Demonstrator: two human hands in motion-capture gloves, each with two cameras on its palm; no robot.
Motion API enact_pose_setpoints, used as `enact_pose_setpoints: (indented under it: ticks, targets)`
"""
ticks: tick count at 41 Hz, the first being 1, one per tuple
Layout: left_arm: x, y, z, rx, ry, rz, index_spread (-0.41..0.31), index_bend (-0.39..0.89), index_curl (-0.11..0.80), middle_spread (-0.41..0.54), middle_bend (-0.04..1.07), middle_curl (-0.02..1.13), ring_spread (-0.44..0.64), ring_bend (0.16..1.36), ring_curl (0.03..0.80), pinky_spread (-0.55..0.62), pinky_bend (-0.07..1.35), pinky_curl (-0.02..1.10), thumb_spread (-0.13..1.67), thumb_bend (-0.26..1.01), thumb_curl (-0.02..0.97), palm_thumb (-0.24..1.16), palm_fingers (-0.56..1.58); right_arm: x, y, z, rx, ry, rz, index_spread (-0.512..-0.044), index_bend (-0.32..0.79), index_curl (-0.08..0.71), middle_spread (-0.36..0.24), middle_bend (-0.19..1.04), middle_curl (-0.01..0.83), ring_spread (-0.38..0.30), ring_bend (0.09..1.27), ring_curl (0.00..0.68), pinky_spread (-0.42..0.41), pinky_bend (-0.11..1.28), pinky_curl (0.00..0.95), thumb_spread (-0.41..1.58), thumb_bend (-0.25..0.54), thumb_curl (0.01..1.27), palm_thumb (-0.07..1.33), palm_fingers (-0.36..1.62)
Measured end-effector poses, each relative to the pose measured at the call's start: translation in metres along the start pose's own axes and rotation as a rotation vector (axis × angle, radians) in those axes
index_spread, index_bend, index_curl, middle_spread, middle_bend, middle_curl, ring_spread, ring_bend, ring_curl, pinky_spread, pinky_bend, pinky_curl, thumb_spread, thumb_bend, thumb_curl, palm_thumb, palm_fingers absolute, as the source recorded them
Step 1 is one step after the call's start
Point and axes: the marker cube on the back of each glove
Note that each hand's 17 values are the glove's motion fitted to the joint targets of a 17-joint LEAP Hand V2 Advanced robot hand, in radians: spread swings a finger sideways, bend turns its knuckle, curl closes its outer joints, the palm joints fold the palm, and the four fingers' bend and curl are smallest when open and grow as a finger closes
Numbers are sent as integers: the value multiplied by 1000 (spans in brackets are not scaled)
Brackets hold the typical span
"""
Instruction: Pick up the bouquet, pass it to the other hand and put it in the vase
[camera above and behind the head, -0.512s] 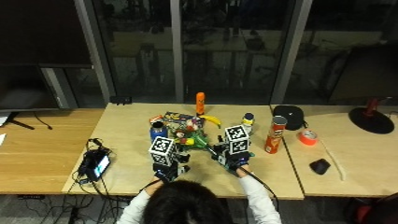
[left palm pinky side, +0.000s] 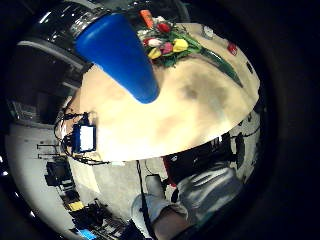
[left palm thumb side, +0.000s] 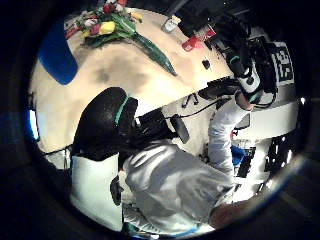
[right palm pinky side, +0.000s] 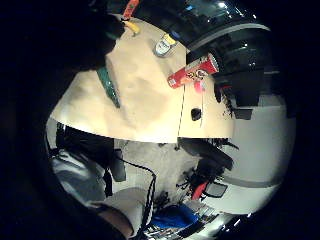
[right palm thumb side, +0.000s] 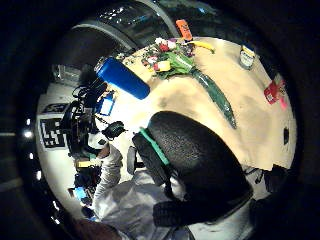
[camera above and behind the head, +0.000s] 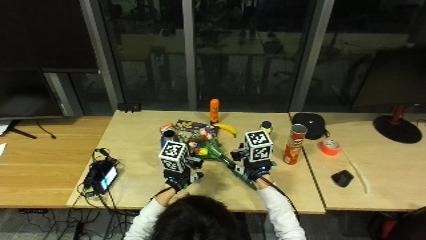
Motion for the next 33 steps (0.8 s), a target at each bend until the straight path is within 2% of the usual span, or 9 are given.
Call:
enact_pose_setpoints:
  ticks: [2,5,12,19,25,29,33]
  targets:
    - [-2,-3,-2,2,-2,-10,81,215,274,329,165,161,379,480,195,394,244,211,1039,104,222,421,290,2,-3,-3,-12,-2,11,-306,72,94,20,266,223,73,583,239,231,581,276,1083,47,156,266,442]
    - [-4,-6,-5,2,-8,-19,82,210,289,332,165,170,385,482,200,399,241,222,1056,86,235,427,286,8,-11,-6,-27,-16,33,-270,59,93,34,270,240,68,611,258,227,617,297,1104,35,169,274,476]
    - [-10,-8,-8,-8,-4,-38,83,198,320,337,163,187,393,484,212,406,235,245,1080,46,260,443,279,20,-30,-13,-55,-68,93,-215,52,91,57,268,272,52,662,296,212,662,330,1122,10,201,304,487]
    - [-18,-10,-10,9,16,-55,84,192,343,340,163,201,397,486,221,409,230,264,1093,10,281,459,273,49,-74,13,-99,-133,193,-182,32,75,69,263,294,37,703,320,198,714,351,1120,-13,229,326,487]
    - [-21,-14,-10,22,28,-59,91,177,353,341,167,212,398,492,230,411,231,278,1099,-13,296,470,262,64,-99,55,-132,-176,262,-164,30,63,82,276,315,23,721,331,186,749,364,1112,-15,249,346,493]
    - [-22,-14,-10,28,32,-64,94,179,358,341,168,219,399,495,235,412,231,287,1104,-19,300,469,258,67,-102,84,-169,-179,295,-158,37,60,85,280,325,19,727,337,183,758,368,1108,-18,261,353,490]
    - [-21,-12,-9,13,37,-67,96,177,360,342,169,225,399,498,239,413,231,294,1106,-20,305,468,254,60,-87,99,-181,-153,341,-147,42,60,84,293,336,6,742,342,177,745,362,1100,-19,271,362,515]
